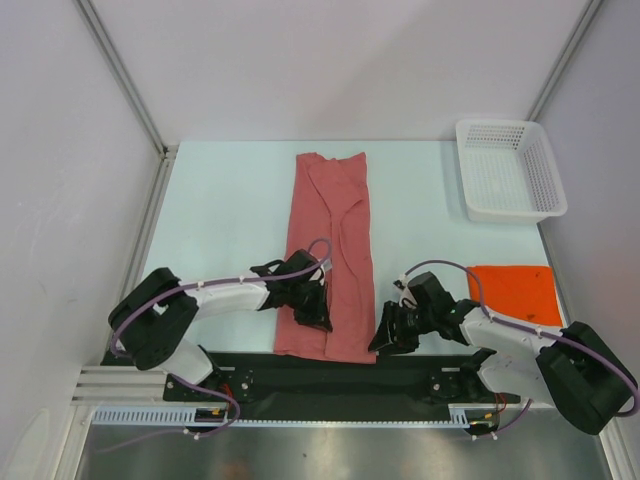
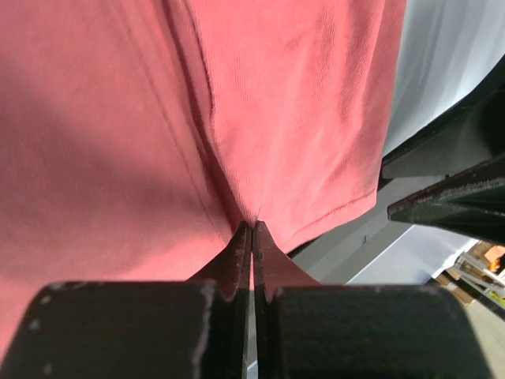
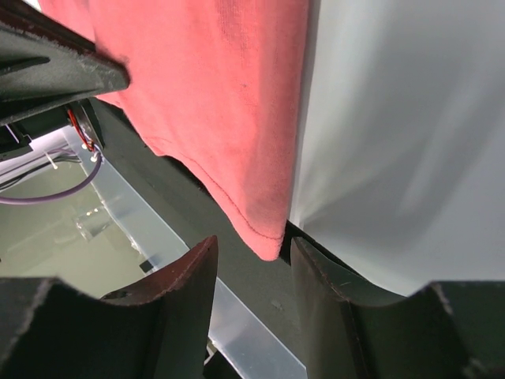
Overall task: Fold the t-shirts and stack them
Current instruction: Fold the tshirt
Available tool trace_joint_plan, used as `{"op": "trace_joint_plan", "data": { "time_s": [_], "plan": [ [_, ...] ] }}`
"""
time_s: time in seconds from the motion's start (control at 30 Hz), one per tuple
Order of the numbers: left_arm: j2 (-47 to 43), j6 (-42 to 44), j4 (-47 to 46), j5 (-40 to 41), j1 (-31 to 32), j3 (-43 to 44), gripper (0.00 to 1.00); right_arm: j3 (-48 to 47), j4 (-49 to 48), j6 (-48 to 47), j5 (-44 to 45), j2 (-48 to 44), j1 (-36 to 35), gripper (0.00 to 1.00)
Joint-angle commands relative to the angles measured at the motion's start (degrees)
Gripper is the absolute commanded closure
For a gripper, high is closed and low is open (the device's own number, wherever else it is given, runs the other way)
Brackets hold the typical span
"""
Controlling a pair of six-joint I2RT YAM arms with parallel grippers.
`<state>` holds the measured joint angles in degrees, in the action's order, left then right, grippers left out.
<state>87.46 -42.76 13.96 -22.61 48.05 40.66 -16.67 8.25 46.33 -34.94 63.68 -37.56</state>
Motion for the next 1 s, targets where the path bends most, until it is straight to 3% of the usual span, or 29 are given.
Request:
{"op": "trace_joint_plan", "data": {
  "time_s": [0.0, 0.27, 0.47, 0.6, 0.7, 0.73, 0.97],
  "plan": [
    [-3.17, -2.67, 1.51, 0.64, 0.55, -1.64, 1.0, 0.14, -2.27, -0.27, 0.31, 1.01, -0.23, 0.52],
    [-5.98, -3.29, 4.93, 4.15, 1.08, -1.38, 1.0, 0.14, -3.86, -0.53, -0.31, 3.9, -0.32, 0.52],
    [-1.6, -1.46, 5.38, 4.69, 1.08, -0.07, 1.0, 0.23, -4.73, -0.8, -0.75, 5.31, -0.32, 0.52],
    [0.34, -0.74, 6.43, 4.5, 1.08, 0.82, 0.88, -0.12, -5.09, -1.06, -1.27, 6.1, -0.32, 0.51],
    [-3.43, -0.74, 7.49, 5.65, 1.08, 0.12, 0.6, -0.38, -5.09, -1.41, -1.45, 6.81, -0.49, 0.5],
    [-5.79, -0.13, 9.14, 5.91, 1.08, 0.38, 0.55, -0.47, -5.09, -1.5, -1.54, 7.07, -0.41, 0.5],
    [-21.51, 3.12, 22.5, 11.18, -0.41, 1.35, 0.46, -0.47, -6.31, -2.03, -2.15, 9.09, -0.5, 0.51]
  ]
}}
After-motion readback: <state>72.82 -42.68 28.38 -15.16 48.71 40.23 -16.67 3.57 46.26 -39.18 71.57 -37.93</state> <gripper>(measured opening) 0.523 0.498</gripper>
